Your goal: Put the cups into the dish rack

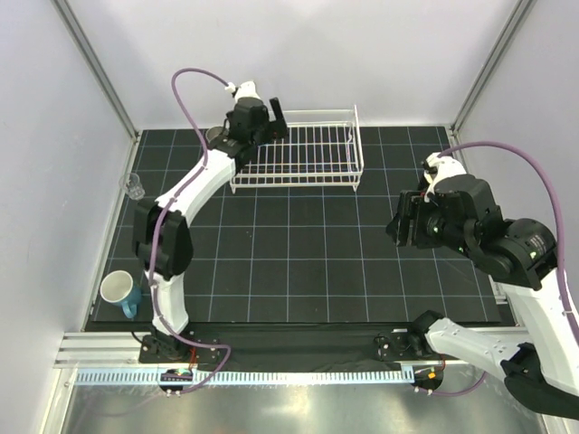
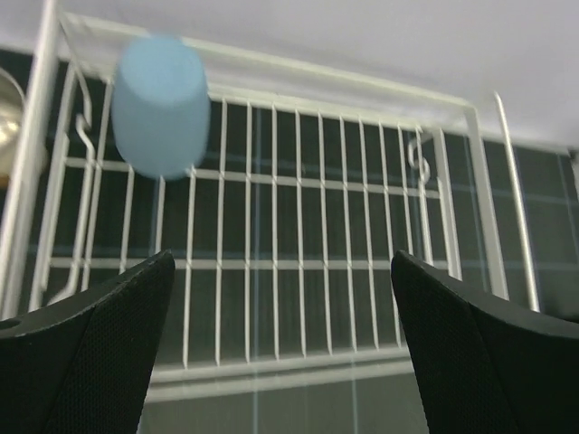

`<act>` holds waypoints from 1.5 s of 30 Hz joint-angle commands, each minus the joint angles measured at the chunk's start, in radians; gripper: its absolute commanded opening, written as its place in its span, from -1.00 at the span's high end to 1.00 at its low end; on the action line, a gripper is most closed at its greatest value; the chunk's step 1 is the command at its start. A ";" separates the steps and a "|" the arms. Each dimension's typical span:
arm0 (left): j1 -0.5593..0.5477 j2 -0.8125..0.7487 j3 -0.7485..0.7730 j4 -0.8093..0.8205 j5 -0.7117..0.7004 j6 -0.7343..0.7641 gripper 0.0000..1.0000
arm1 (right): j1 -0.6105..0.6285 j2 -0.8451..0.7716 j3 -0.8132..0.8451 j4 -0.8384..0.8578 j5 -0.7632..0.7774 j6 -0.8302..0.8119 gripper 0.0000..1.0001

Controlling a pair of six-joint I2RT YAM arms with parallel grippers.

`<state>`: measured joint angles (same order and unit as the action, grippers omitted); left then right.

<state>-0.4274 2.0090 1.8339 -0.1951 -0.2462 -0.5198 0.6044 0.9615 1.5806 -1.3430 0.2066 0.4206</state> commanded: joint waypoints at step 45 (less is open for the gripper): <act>0.325 -0.765 -0.355 -1.127 -0.313 -0.321 -0.68 | -0.005 0.032 -0.093 -0.077 -0.272 -0.019 -0.99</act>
<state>-0.1116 1.2785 1.4548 -1.1725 -0.3954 -0.7918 0.6044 1.0042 1.4799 -1.3678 -0.0296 0.4480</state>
